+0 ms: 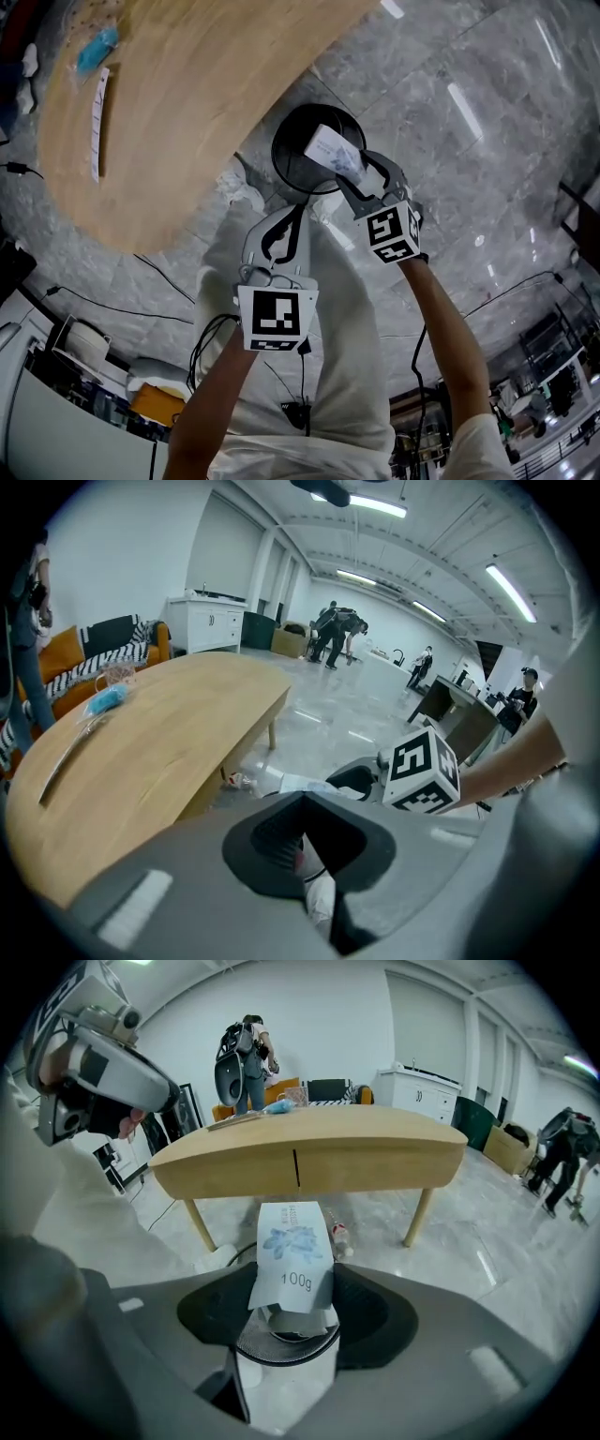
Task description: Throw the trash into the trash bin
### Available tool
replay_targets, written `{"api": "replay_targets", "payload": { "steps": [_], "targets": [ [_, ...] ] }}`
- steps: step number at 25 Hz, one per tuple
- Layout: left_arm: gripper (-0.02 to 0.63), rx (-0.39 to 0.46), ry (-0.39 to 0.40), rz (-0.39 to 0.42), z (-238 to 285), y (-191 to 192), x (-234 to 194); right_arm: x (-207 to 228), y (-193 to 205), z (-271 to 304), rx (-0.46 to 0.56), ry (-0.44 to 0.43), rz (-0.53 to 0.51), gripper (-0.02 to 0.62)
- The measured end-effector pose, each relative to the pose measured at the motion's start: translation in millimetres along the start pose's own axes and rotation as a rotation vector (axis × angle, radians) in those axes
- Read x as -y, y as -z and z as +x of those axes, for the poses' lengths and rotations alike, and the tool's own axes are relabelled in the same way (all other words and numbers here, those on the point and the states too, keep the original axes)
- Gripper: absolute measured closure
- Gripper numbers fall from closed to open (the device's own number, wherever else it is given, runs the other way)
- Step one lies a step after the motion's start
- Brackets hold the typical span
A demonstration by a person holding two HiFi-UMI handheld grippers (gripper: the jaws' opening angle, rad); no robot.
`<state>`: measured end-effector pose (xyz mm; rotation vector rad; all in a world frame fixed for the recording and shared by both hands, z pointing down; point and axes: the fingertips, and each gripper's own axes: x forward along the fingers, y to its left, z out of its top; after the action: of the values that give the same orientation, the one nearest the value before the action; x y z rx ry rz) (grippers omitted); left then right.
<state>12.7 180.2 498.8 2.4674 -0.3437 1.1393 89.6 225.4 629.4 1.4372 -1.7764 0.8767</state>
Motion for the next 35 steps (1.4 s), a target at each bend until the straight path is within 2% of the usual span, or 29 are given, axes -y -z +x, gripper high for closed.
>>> {"api": "replay_targets", "payload": {
  "steps": [13,19,28,35],
  "targets": [
    [0.606,0.017,0.0,0.002,43,30,-1,-2,71,69,-0.092,-0.035,-0.032,0.318],
    [0.606,0.012,0.001,-0.012,47,39,2,1,95,87,-0.163,-0.049,-0.023,0.262],
    [0.606,0.012,-0.01,-0.039,19,31,6,-5,72,59,-0.153,-0.05,-0.054,0.281],
    [0.606,0.02,-0.026,-0.053,-16,13,-3,-18,28,33,-0.113,-0.045,-0.036,0.365]
  ]
}}
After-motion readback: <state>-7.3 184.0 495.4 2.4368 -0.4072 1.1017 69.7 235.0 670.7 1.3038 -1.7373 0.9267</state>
